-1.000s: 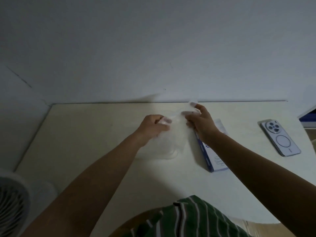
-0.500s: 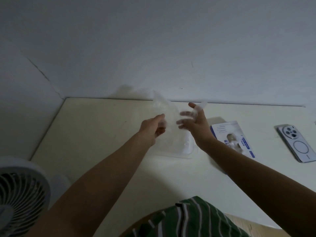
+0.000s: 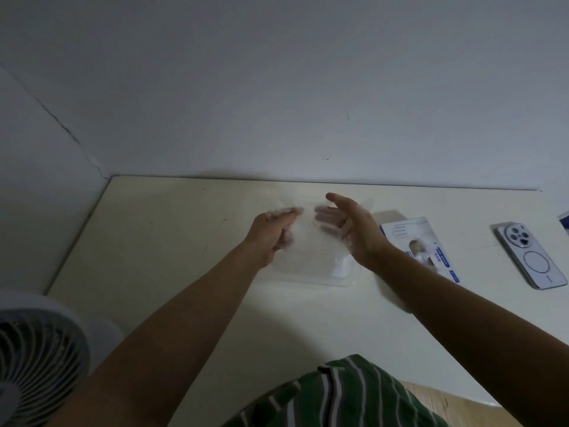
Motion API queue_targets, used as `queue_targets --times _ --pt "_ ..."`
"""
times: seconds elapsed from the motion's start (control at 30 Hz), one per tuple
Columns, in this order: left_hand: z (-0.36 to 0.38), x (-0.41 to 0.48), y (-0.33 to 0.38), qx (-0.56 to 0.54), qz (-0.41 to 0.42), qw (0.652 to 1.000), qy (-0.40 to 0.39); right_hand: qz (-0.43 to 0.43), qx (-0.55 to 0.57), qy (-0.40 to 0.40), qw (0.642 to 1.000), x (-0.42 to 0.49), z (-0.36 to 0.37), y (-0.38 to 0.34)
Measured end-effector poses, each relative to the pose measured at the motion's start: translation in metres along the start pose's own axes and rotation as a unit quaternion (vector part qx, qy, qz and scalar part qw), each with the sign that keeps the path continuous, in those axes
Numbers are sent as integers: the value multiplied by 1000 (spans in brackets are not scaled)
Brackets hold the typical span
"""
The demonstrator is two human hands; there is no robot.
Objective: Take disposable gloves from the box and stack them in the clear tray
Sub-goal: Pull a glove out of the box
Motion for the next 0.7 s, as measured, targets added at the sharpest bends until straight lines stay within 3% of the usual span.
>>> queue_targets --times 0.23,0.4,0.47,0.6,0.7 --pt "-21 1 -3 115 98 983 99 -75 -97 89 988 3 -11 -4" --pt "-19 3 -3 305 170 932 101 -64 -190 73 977 -8 -5 4" --pt "-21 4 -3 388 176 901 84 -71 -206 104 970 -13 -7 -2" --pt "-23 5 -4 499 199 842 46 -187 -332 267 885 -21 -14 -22" --pt "-21 6 -3 560 216 799 24 -309 -371 272 832 -23 -4 -35"
Point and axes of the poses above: each hand's wrist, its own x-axis towards the middle knuckle, its own z-axis out of the palm, y = z × x, the point moved 1 cm from there along x, towards the middle knuckle, and after that the axes turned 14 degrees about z, right-handed, at the moved point
